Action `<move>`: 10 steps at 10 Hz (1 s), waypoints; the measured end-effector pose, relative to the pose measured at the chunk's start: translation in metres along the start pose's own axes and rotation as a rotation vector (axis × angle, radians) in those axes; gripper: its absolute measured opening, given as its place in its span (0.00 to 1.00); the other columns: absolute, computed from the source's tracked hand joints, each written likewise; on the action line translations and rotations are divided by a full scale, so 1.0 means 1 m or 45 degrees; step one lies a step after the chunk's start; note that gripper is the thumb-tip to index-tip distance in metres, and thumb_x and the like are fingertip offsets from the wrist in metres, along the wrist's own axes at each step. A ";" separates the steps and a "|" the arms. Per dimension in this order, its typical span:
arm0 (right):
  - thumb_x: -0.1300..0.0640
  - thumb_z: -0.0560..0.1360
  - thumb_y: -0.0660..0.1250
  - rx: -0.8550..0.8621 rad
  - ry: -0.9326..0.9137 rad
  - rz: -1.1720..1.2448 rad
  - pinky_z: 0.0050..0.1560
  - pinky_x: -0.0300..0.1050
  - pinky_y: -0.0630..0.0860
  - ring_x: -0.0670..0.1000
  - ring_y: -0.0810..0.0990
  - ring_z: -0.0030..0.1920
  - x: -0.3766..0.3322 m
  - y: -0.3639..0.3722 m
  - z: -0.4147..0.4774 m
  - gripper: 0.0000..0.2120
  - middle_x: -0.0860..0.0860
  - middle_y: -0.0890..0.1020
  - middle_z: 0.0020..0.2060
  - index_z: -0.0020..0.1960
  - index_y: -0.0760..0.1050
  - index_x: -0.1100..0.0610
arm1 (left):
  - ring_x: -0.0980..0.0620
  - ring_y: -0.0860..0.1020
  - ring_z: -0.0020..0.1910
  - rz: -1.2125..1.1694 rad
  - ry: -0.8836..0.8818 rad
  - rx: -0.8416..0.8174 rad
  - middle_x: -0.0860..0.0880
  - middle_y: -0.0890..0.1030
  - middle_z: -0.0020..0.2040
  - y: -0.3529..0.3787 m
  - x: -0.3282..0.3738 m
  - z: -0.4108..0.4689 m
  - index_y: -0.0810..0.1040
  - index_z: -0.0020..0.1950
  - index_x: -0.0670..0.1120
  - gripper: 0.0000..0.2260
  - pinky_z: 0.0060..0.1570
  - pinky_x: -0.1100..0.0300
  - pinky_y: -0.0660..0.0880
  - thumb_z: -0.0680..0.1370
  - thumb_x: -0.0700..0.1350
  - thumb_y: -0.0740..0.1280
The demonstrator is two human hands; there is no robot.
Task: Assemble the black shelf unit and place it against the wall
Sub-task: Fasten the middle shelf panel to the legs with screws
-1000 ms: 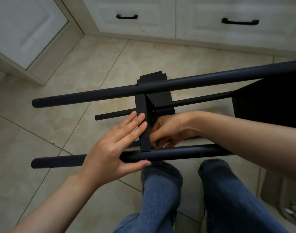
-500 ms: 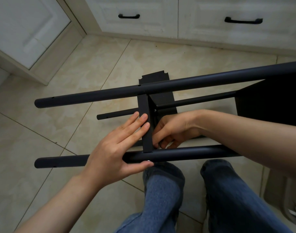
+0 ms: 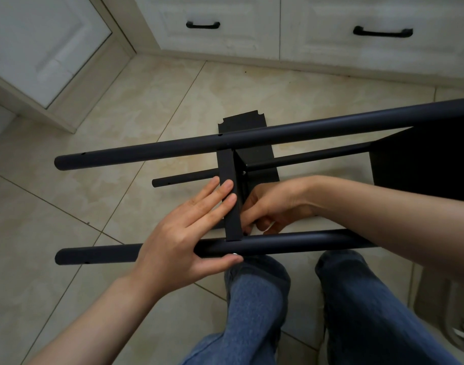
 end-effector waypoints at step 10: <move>0.57 0.76 0.71 0.070 -0.056 -0.074 0.47 0.41 0.74 0.45 0.78 0.39 -0.001 -0.006 -0.001 0.04 0.51 0.82 0.41 0.45 0.82 0.57 | 0.46 0.62 0.79 -0.003 -0.001 0.010 0.44 0.66 0.78 0.001 0.001 0.001 0.69 0.75 0.40 0.35 0.74 0.52 0.67 0.75 0.59 0.72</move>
Point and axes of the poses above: each hand's wrist, its own z-axis towards the middle knuckle, its own y-axis out of the palm, x = y × z, the point moved 4 cm from there along z, towards the middle knuckle
